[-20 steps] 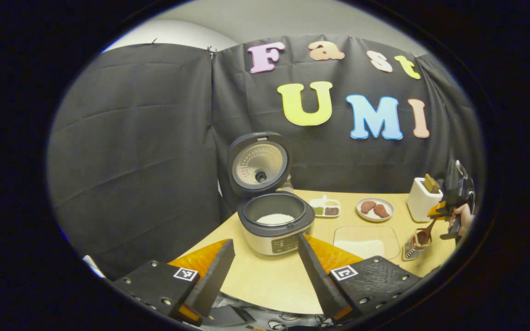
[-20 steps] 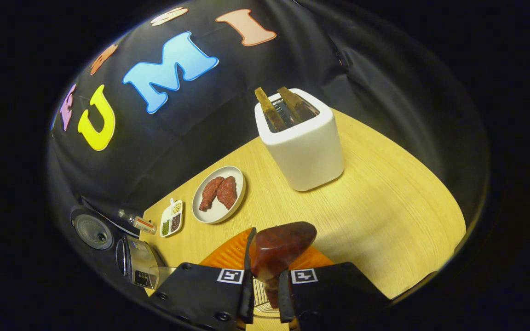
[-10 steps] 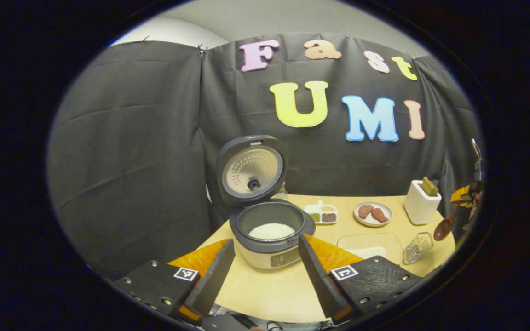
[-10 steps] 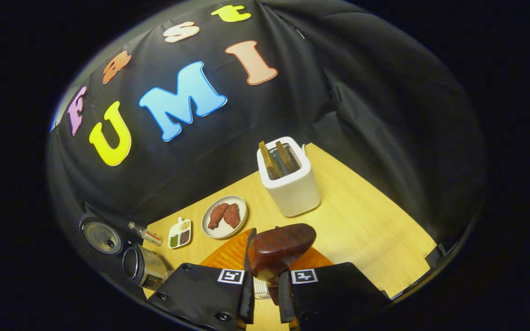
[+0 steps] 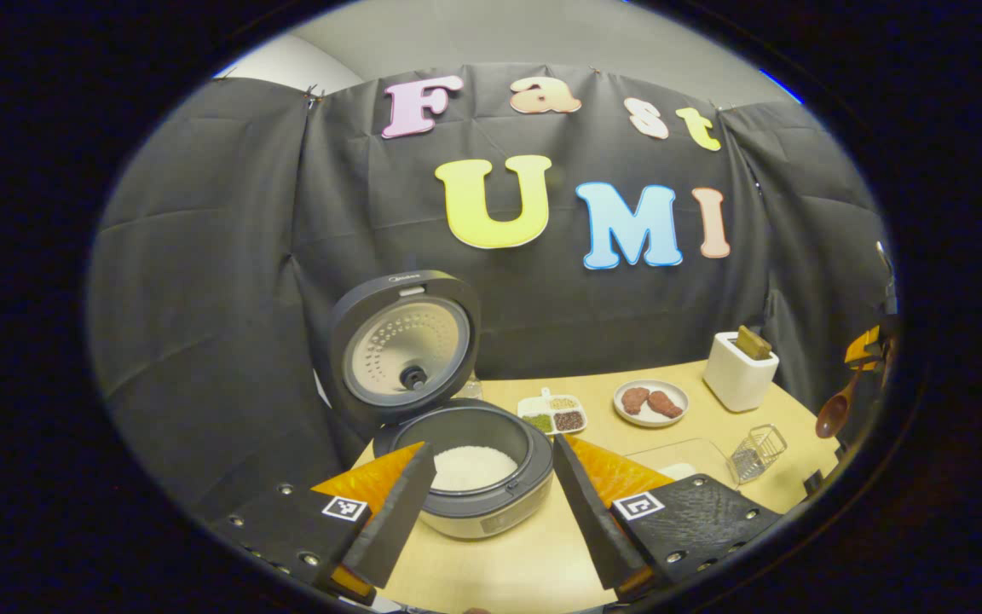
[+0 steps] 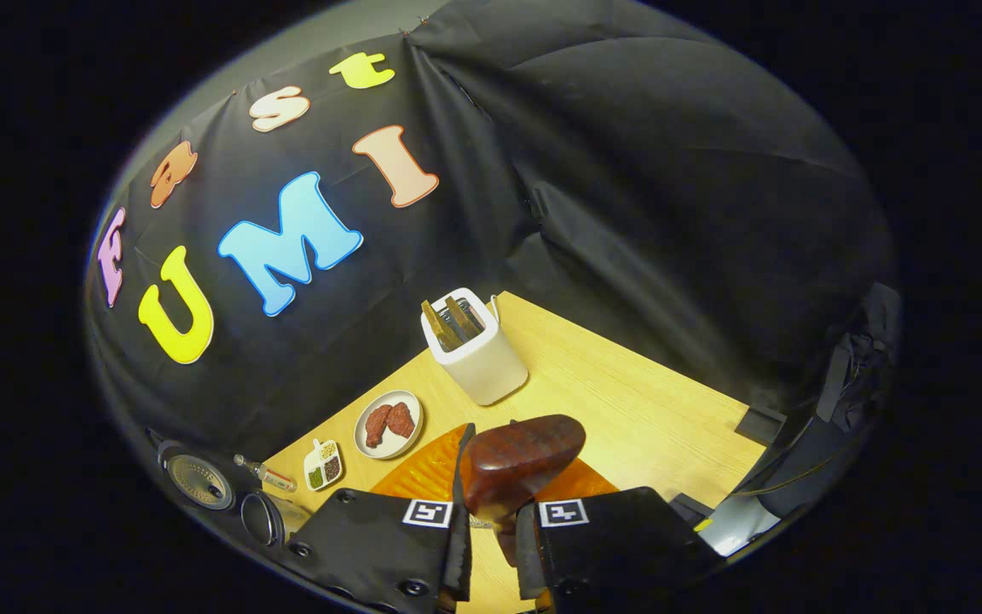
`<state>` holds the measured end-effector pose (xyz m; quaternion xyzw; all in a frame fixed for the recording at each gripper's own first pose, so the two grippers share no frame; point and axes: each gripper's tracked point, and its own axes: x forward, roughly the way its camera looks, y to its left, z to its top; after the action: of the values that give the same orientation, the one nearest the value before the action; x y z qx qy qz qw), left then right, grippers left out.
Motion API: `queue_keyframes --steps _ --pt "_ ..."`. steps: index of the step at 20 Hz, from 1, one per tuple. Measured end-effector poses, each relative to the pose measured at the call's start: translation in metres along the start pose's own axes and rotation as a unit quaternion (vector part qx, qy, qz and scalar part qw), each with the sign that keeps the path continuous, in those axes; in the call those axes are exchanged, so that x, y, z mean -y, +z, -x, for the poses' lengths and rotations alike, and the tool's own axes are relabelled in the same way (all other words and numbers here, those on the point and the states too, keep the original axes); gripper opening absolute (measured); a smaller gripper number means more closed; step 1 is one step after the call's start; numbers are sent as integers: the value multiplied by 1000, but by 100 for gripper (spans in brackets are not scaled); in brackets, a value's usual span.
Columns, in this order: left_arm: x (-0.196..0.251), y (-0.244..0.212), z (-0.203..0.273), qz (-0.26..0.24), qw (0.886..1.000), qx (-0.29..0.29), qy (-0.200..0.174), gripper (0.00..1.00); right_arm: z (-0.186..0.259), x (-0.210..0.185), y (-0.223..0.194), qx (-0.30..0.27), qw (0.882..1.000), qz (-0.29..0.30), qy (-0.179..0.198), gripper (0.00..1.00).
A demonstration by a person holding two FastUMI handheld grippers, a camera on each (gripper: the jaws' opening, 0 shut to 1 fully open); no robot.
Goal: Close the left gripper, press the button to open the rice cooker; take a wooden spoon from the chopstick holder with the right hand, scoop a spoonful of rice and pour it into the rice cooker, then put the wooden spoon back into the chopstick holder.
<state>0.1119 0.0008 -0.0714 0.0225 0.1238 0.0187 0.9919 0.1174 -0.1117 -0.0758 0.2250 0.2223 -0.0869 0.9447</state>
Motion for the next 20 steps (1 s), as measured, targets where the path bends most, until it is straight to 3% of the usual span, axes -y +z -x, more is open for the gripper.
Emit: queue_keyframes --steps 7,15,16,20 --pt "-37 -9 -8 16 999 22 -28 89 28 -70 -31 11 999 18 33 23" --pt "-98 -44 2 48 999 0 9 88 3 -194 -75 -21 989 76 125 23" --pt "-104 -48 3 56 998 -3 13 89 -3 -206 -80 -26 987 90 131 19" --pt "-121 -65 8 78 996 -17 30 89 -24 -244 -118 -49 976 148 153 23"
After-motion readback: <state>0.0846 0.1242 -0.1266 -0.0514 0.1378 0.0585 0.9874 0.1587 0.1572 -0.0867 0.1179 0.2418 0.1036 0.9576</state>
